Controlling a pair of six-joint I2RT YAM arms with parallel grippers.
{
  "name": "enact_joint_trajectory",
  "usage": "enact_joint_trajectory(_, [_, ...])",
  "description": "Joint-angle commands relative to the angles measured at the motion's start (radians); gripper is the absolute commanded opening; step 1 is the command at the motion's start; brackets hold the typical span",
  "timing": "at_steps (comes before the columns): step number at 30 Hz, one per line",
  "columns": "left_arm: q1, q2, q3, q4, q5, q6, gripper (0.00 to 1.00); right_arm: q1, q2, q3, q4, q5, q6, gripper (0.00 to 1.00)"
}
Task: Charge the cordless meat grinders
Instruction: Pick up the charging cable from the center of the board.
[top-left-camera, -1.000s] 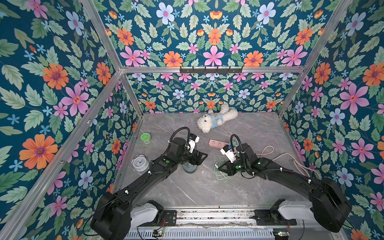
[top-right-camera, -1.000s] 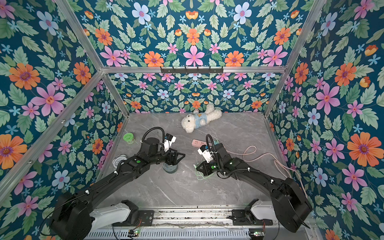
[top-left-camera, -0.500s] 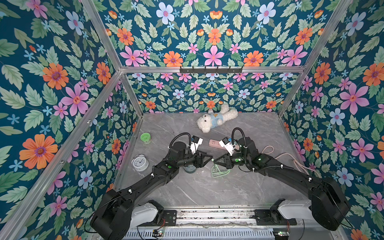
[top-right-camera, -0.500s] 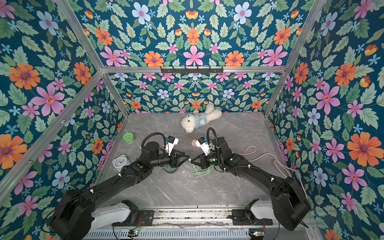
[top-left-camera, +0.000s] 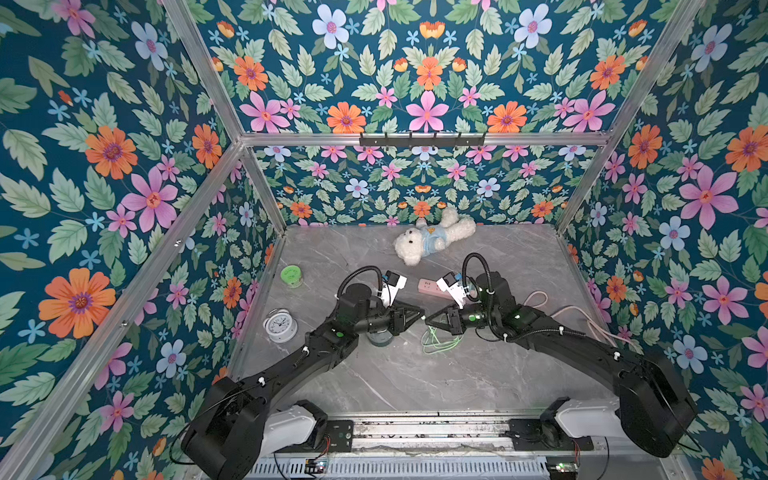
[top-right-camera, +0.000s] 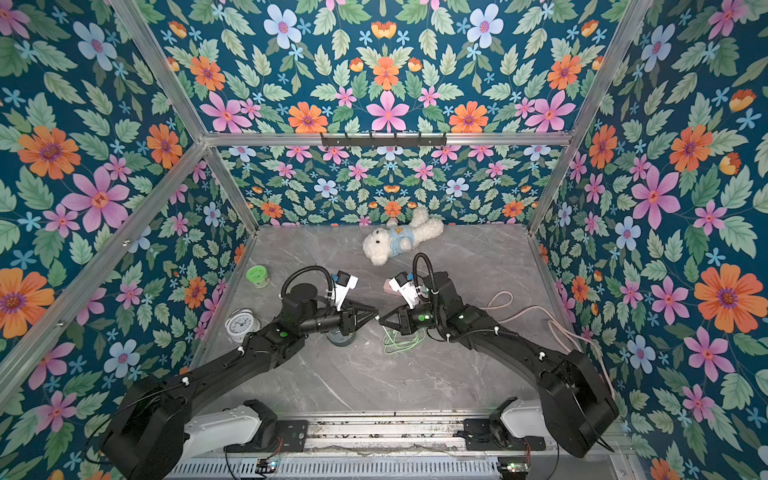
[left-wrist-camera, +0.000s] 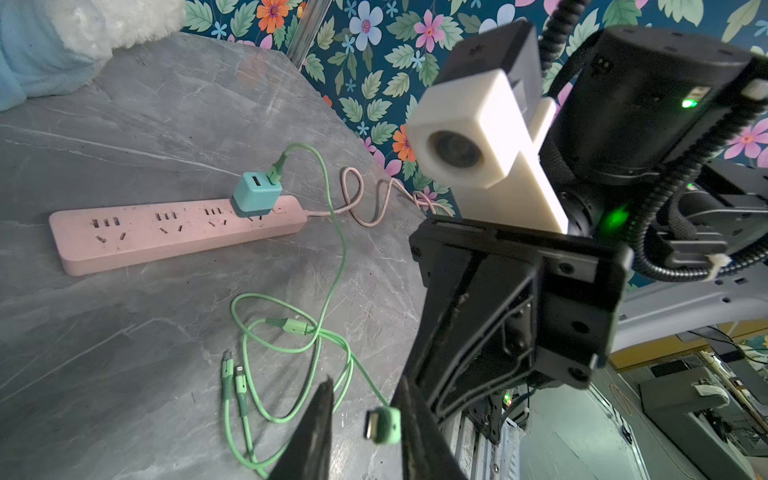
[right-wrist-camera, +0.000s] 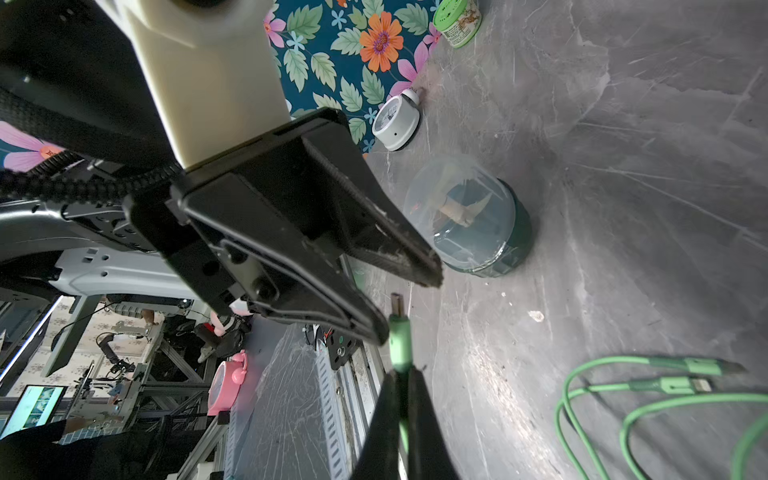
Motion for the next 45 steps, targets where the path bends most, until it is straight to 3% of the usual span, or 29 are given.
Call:
enact_joint_trajectory(1, [0.0,0.001,0.0,0.03,0.023,-0.013,0.25,-0.003,0.004,0.009,0.044,-0.022,0.016,0.0])
enact_joint_trajectory(4, [0.0,0.003,0.0,0.032,0.028,-0.013,0.23,-0.005,0.007,0.011,0.056,-0.029,0.021,0.0])
enact_joint_trajectory(7, [0.0,0.005,0.003,0.035,0.036,-0.013,0.09,-0.007,0.011,0.015,0.063,-0.044,0.022,0.0])
enact_joint_trajectory(10, [0.001,0.009,0.004,0.035,0.04,-0.015,0.03,-0.007,0.023,0.016,0.075,-0.067,0.023,0.0])
enact_joint_trajectory(15, [0.001,-0.003,0.012,0.018,0.039,-0.008,0.02,-0.01,0.035,0.004,0.086,-0.123,0.0,0.21])
enact_joint_trajectory(19, [0.0,-0.001,0.02,0.007,0.058,-0.001,0.02,-0.02,0.055,-0.01,0.153,-0.201,0.004,0.27])
enact_joint_trajectory(35, [0.0,-0.037,0.014,0.017,0.086,-0.011,0.03,-0.059,0.09,-0.035,0.281,-0.303,0.005,0.27])
enact_joint_trajectory(45, [0.001,-0.051,-0.001,0.048,0.105,-0.026,0.04,-0.059,0.117,-0.042,0.401,-0.354,0.071,0.17])
